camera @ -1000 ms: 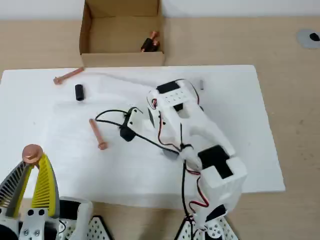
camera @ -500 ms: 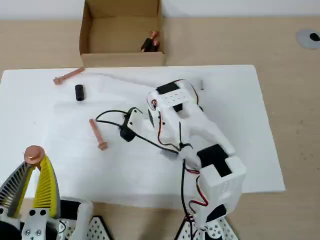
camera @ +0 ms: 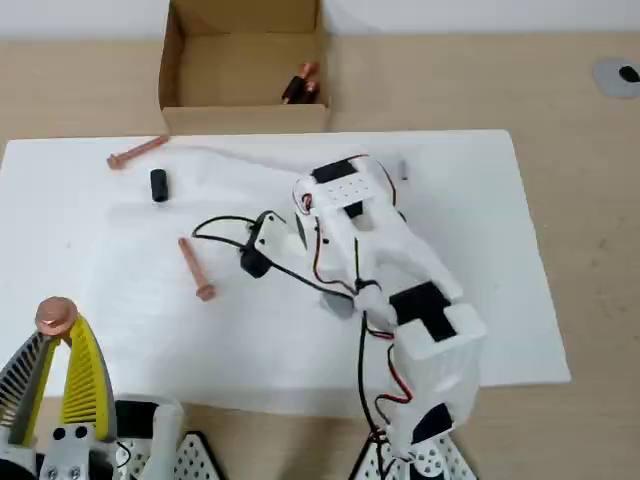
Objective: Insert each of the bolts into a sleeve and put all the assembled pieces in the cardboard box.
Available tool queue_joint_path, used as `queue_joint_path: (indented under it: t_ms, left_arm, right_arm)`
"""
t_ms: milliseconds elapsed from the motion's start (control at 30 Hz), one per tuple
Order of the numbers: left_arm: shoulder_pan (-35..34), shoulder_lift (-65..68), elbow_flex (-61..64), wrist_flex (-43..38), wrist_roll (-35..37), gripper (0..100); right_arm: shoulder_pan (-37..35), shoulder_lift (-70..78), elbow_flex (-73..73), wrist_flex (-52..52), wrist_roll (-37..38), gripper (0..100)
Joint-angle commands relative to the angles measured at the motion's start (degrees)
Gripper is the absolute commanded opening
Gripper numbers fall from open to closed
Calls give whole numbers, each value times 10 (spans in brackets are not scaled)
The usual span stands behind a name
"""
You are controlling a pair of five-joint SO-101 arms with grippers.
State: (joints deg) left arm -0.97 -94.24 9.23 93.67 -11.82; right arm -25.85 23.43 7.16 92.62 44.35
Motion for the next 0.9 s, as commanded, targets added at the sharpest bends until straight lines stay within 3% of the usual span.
queue_joint_path:
  t_ms: [0,200,500,867]
  left_arm:
    - [-7,16,-23,-3,-5,48]
    - [-7,16,-23,-3,-6,49]
    - [-7,42,-38,-4,-29,47]
    - [-4,111,-98,-4,-26,46]
  right_arm:
    - [25,7,-102,33,-8,10]
    - [88,7,-290,99,-17,10]
    - [146,-21,-349,99,-40,10]
    - [240,-124,-528,98,-44,12]
